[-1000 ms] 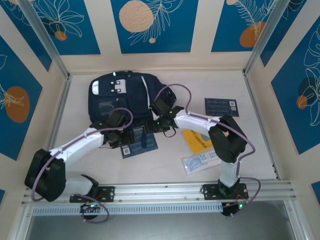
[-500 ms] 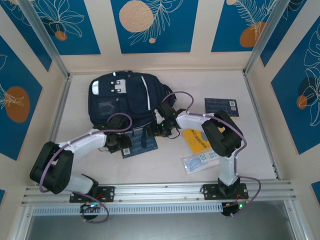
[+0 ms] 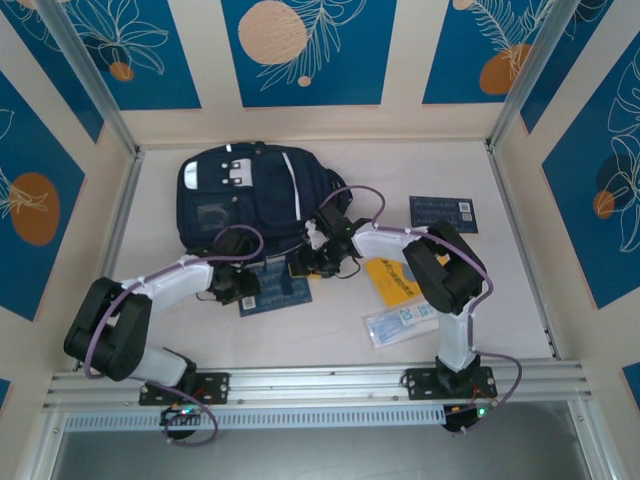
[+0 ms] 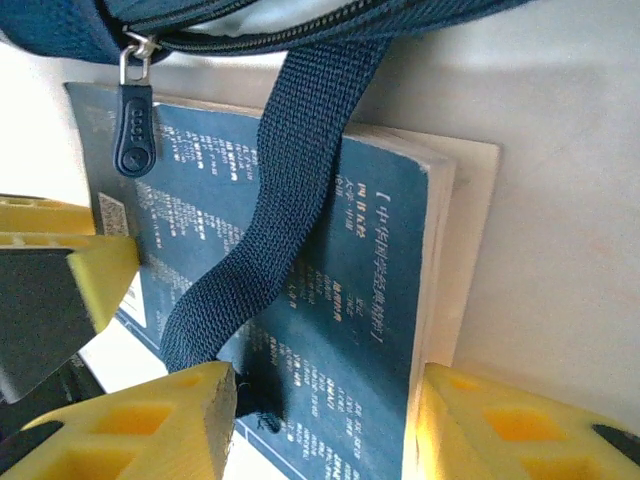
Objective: Pack the student bag
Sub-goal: Pick up the book from the center of the table.
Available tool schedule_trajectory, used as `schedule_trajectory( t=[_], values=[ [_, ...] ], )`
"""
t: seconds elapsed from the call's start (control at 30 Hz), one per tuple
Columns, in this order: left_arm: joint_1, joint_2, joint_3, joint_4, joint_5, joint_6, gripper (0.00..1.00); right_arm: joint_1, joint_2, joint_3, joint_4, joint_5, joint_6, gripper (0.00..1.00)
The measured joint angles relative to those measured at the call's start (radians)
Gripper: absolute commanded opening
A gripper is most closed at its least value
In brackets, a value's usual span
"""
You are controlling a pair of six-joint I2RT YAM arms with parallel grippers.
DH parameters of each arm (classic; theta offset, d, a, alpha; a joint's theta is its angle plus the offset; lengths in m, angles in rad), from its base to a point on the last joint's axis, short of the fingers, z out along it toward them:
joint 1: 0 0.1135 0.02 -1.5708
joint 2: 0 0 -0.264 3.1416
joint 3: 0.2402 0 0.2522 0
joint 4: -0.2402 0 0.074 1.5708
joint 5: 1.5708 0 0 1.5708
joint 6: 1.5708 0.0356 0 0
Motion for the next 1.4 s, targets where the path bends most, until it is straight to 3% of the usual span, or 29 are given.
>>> schedule_trajectory(
  t=[0.17,0.37,0.47,0.6,0.77,0.8,1.13,1.4],
  values=[
    [0.000,-0.003,0.000,-0.002,0.008,0.023,0.45,-0.014,-0.066,-0.092,0.071,-0.083,0.050,0.42],
    [0.000,-0.004,0.000,-0.003,0.011,0.032,0.44,-0.024,-0.070,-0.111,0.092,-0.124,0.074,0.13],
    [0.000,-0.008,0.000,-0.004,0.011,0.033,0.45,-0.031,-0.069,-0.114,0.085,-0.119,0.074,0.05],
    [-0.002,-0.017,-0.003,-0.002,0.016,0.042,0.56,-0.038,-0.069,-0.125,0.077,-0.119,0.075,0.04],
    [-0.045,-0.077,0.001,-0.016,0.042,0.066,0.62,-0.064,-0.089,-0.177,0.072,-0.128,0.099,0.04],
    [-0.059,-0.097,0.009,-0.029,0.041,0.076,0.62,-0.071,-0.101,-0.186,0.065,-0.130,0.111,0.01],
    [-0.291,-0.214,0.273,-0.173,-0.105,0.341,0.64,-0.166,-0.240,-0.288,0.051,-0.227,0.347,0.05],
    [-0.432,-0.214,0.304,-0.230,-0.189,0.530,0.68,-0.217,-0.333,-0.339,0.053,-0.272,0.433,0.08]
  ],
)
